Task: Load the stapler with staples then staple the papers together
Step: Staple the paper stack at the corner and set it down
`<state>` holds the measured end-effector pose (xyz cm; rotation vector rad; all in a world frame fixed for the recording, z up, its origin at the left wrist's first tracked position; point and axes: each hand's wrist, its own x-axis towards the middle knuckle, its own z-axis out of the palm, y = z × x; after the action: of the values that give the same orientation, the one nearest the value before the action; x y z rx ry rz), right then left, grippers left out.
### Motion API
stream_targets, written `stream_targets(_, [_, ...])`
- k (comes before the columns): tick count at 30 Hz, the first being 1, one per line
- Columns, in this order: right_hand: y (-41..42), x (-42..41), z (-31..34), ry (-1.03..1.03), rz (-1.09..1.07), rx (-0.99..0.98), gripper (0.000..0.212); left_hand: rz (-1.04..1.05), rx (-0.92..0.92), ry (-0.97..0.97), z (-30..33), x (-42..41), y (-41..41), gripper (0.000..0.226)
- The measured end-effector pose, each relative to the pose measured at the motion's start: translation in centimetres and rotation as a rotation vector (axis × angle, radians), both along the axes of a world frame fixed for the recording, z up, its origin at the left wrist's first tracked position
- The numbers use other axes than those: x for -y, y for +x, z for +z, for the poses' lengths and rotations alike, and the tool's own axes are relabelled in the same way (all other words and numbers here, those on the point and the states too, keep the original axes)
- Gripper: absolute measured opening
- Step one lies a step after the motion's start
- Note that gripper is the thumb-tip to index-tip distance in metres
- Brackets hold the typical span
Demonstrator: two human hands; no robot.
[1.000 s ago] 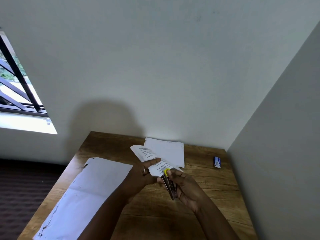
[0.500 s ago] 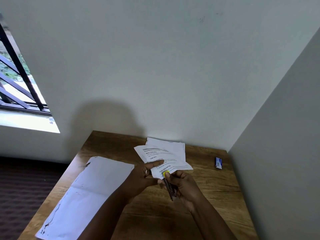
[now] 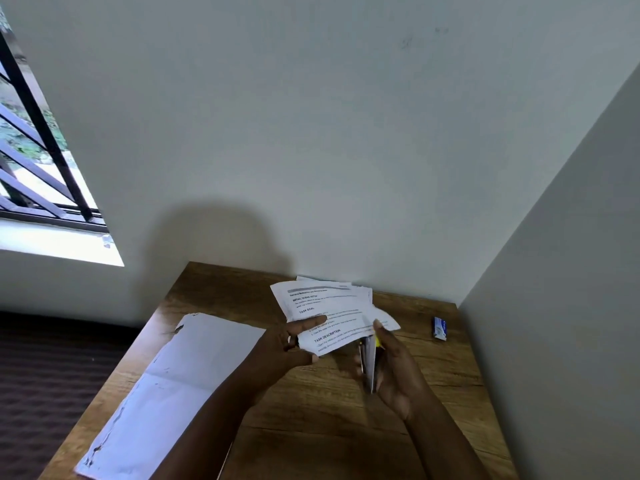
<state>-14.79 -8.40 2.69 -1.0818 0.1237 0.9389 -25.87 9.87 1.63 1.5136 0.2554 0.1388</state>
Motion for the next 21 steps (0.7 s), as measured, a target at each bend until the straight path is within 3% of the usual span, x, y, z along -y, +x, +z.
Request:
stream_targets(6, [2.0, 0.9, 0.7, -0.062, -0.18, 0.123, 0.039, -0.061, -0.006, -0.09, 0.5, -0.1, -0.3, 0.054])
stream_targets(10, [2.3, 0.8, 1.3, -0.092, -0.28, 0.094, 0.021, -0.065, 0.045, -0.05, 0.8, 0.3, -0.3, 0.059])
stream_targets(17, [1.8, 0.1, 2.3, -0.125, -0.357, 0.054, 0.011, 0.227, 0.094, 0.136, 1.4, 1.1, 0.3, 0.013])
stream_targets(21, [1.4, -0.2, 3.0, -0.091, -0.365, 0.064, 0.013, 0.306, -0.004, -0.05, 1.8, 1.2, 0.4, 0.033])
